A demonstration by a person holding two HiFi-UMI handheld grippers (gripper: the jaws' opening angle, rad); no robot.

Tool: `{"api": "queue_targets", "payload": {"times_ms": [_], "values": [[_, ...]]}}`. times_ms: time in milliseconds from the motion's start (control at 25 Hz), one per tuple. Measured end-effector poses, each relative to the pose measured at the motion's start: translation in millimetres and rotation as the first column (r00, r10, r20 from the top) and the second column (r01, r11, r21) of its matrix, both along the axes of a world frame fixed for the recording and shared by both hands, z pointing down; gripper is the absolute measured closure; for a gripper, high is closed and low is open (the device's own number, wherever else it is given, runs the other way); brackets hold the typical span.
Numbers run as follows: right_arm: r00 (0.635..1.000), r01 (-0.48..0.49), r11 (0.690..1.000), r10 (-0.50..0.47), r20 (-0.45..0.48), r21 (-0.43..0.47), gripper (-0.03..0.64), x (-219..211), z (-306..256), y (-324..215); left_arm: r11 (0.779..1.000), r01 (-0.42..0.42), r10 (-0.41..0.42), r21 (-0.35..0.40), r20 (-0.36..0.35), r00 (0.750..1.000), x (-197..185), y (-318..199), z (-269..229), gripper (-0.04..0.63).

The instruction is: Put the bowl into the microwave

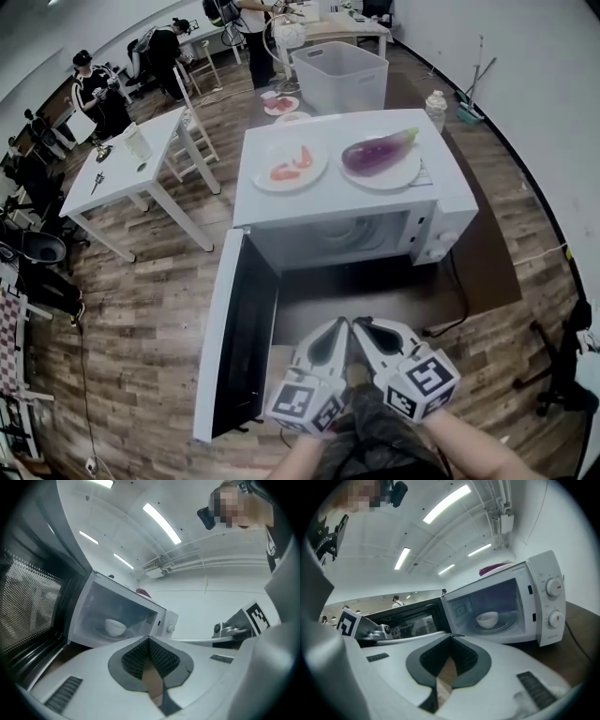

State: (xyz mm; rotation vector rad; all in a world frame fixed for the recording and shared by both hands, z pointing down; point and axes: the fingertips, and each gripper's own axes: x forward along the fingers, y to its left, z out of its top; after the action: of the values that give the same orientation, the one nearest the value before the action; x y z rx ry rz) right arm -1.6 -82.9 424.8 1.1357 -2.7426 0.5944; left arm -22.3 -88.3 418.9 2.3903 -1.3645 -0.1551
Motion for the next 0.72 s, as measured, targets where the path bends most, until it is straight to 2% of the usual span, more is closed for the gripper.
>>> {"api": "queue_targets", "payload": {"times_ms": [400, 720], "values": [[1.000, 0.020, 1.000, -0.020, -0.003, 0.003, 0.618, -1, -21, 15, 1.000, -0.018, 0.017, 0.002, 0.018, 1.000, 1, 15, -15, 0.595], [0.999, 0.024, 1.000, -0.024, 0.033, 0.001, 0.618, -3, -35, 22, 1.000, -0.004, 0.004, 0.001, -0.013, 1.000, -3, 22, -34, 0.595]]}}
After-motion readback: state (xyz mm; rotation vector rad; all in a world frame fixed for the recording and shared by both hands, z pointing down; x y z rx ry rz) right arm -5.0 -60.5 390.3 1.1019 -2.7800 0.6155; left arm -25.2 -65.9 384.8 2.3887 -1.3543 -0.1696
